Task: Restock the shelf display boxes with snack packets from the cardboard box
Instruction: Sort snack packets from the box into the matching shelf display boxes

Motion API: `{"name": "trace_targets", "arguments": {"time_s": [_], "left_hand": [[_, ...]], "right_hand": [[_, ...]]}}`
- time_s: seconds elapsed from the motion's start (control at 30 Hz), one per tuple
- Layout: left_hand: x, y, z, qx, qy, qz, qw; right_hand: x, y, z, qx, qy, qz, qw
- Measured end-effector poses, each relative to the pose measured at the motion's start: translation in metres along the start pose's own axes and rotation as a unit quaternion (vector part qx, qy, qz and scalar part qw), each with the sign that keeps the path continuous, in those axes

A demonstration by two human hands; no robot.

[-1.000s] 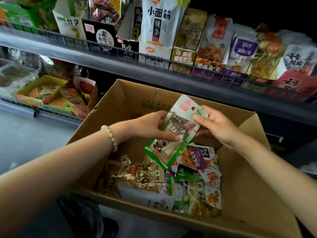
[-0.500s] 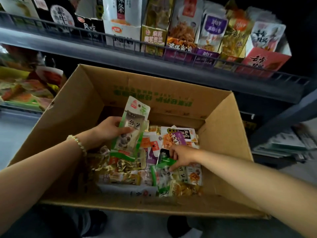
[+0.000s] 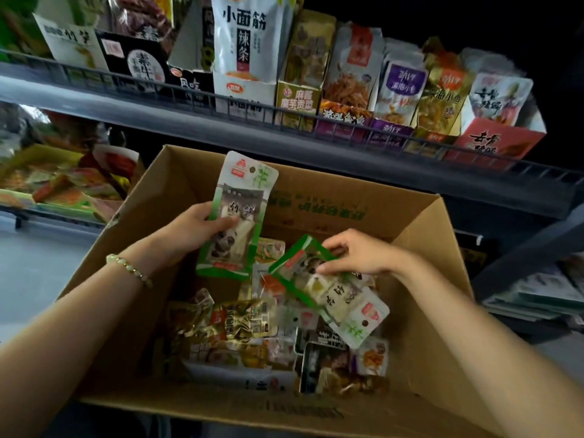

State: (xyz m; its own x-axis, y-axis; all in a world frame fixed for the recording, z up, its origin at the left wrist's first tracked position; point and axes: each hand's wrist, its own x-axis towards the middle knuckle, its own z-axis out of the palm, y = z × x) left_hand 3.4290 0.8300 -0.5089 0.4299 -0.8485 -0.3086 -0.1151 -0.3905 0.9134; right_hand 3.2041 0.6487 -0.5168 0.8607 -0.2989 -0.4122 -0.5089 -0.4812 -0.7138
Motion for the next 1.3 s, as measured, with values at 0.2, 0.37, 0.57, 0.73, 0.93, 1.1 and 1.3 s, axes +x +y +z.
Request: {"name": "trace_targets", "arguments": {"time_s": [0.2, 0.37, 0.57, 0.73, 0.93, 1.1, 1.3], "left_hand": [[0.005, 0.013, 0.007, -0.014, -0.008, 0.004, 1.000], [0.007, 0.014, 0.045, -0.099, -0.098, -0.071, 0.988], [-0.004, 0.015, 0.077, -0.117, -0.145, -0.028, 0.982], [-0.008, 0.021, 0.077, -0.190, -0.050, 0.012, 0.980], [-0.009, 0.027, 0.073, -0.222, 0.041, 0.072, 0.972], [-0.009, 0.032, 0.073, -0.223, -0.037, 0.102, 0.969], [-0.001, 0.029, 0.063, -0.068, 0.019, 0.174, 0.982]], "right_hand": [[-0.013, -0.009, -0.032, 0.279, -0.008, -0.011, 0.960], [0.005, -0.013, -0.027, 0.438, 0.106, -0.003, 0.893], [0.021, -0.021, 0.003, 0.408, 0.344, -0.011, 0.846], [0.021, -0.025, 0.011, 0.414, 0.335, -0.028, 0.846], [0.023, -0.029, 0.029, 0.397, 0.224, -0.030, 0.890], [0.021, -0.034, 0.034, 0.388, 0.183, -0.047, 0.902], [0.023, -0.032, 0.033, 0.353, 0.256, -0.045, 0.899]]}}
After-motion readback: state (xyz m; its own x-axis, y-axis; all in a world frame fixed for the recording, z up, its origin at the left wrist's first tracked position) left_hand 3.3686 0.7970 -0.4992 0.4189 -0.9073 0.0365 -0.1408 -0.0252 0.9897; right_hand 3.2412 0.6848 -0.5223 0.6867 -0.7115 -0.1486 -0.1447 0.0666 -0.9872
